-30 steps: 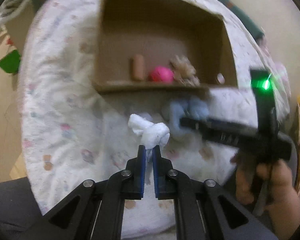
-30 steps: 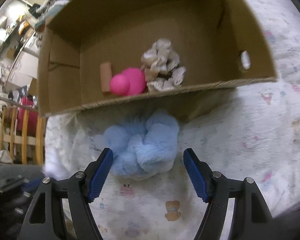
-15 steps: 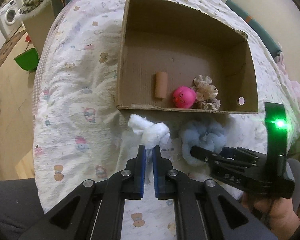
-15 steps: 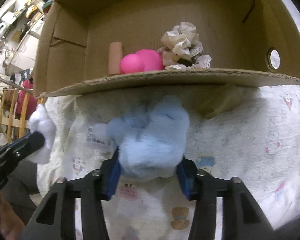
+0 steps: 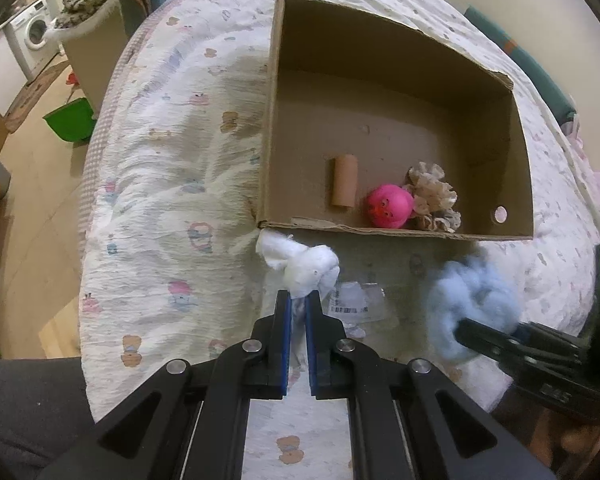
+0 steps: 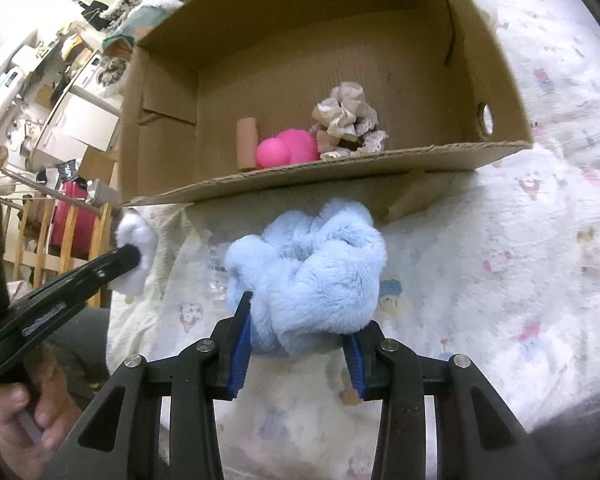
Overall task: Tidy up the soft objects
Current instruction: 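Carry the white cloth and blue scrunchie over the box with both tools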
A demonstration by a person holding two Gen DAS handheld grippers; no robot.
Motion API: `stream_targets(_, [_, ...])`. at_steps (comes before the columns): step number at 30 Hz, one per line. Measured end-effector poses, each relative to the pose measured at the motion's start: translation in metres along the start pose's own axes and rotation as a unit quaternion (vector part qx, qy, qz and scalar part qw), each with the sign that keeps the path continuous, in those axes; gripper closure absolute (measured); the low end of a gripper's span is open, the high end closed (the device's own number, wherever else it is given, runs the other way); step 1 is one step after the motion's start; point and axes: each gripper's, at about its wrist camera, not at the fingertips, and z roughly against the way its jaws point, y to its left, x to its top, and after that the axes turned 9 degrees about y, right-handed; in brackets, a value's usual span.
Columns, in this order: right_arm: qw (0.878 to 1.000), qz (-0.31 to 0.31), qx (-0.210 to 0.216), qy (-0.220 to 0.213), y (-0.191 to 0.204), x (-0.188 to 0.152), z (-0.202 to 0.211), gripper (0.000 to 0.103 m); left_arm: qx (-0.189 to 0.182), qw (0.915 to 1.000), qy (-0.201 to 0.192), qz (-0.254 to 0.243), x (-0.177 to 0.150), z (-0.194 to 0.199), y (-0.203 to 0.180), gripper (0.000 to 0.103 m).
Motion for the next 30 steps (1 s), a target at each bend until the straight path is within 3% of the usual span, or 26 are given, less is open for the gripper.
stream_targets(6, [0.999, 0.018, 0.004, -0.027, 0.017, -0.009, 0.027, 0.061, 0.006, 0.9999, -0.012, 0.005, -0.003, 0.004, 0.002, 0.096])
stream_targets(11, [0.996, 0.006, 0.023, -0.085, 0.021, -0.006, 0.065, 0.061, 0.007, 0.9990, -0.043, -0.007, -0.006, 0.031, -0.002, 0.096])
stream_targets(18, [0.988, -0.015, 0.034, -0.147, 0.017, 0.023, 0.114, 0.061, -0.002, 0.9945, -0.102, -0.022, 0.030, 0.084, -0.014, 0.096])
stream_targets(22, [0.988, -0.023, 0.031, -0.152, 0.013, 0.048, 0.125, 0.061, 0.011, 0.9917, -0.121, -0.043, 0.051, 0.091, -0.026, 0.096])
stream_targets(30, [0.991, -0.037, 0.021, -0.125, 0.004, 0.085, 0.097, 0.061, 0.026, 0.9924, -0.105, -0.059, 0.081, 0.062, -0.043, 0.096])
